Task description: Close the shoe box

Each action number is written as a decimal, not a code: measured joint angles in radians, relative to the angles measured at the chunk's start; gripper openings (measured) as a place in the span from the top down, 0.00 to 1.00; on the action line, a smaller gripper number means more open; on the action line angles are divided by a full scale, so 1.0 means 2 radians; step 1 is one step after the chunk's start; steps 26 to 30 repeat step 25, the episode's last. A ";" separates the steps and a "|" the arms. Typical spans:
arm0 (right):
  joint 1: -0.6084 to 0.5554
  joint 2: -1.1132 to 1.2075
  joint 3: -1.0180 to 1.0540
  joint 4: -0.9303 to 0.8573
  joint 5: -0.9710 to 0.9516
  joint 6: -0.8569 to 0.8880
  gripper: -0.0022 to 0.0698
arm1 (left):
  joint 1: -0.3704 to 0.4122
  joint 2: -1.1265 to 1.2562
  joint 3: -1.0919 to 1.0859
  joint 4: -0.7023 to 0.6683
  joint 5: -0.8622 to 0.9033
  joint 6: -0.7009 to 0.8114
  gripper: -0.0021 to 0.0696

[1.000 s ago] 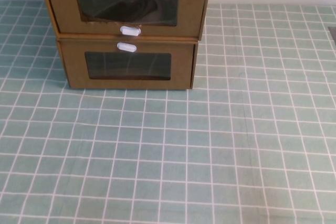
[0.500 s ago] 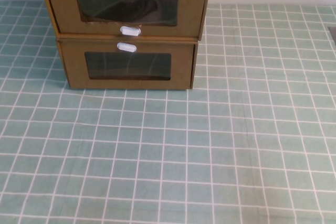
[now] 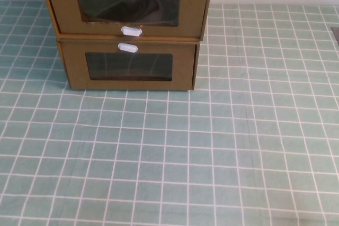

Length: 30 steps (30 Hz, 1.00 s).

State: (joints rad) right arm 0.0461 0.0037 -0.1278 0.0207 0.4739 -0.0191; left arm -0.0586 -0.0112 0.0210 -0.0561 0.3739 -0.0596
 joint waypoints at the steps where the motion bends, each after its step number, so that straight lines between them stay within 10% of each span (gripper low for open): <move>1: 0.000 -0.005 0.018 0.000 -0.004 0.000 0.99 | 0.000 0.000 0.000 0.000 0.000 0.000 0.98; 30: -0.001 -0.007 0.073 -0.001 -0.044 0.000 0.99 | 0.000 0.000 0.000 -0.001 0.000 -0.001 0.98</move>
